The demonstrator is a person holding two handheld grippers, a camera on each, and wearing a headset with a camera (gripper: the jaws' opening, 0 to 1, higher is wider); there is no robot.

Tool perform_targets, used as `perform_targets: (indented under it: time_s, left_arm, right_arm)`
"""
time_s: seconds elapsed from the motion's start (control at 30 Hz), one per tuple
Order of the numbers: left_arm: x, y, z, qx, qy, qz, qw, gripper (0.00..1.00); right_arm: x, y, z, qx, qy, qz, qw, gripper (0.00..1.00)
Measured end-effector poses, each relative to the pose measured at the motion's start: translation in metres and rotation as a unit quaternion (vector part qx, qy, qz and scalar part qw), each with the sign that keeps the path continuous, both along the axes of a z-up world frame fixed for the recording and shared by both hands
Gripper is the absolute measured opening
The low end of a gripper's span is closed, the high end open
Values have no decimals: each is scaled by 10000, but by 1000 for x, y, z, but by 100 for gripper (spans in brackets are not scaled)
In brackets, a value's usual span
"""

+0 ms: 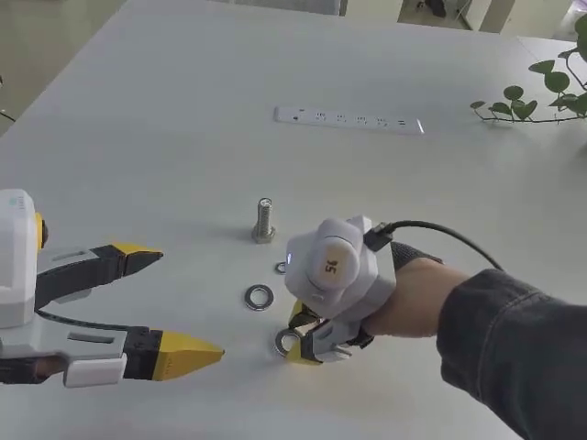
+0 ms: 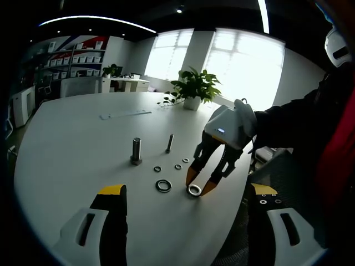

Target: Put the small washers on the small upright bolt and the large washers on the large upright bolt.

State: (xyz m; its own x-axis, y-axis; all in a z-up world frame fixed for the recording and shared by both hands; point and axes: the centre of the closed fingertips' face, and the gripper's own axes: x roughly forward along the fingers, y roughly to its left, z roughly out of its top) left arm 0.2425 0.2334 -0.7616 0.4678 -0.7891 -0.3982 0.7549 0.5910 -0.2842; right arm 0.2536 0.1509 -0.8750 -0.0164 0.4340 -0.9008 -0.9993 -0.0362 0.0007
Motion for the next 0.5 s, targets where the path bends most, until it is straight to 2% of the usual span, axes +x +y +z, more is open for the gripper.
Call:
perform_targets:
  time_s: [0.5]
  left_arm:
    - [-1,2,0,-40,-7,-6,10000,90]
  right_arm:
    - [3,-3,0,-131,-9,8,9999,23]
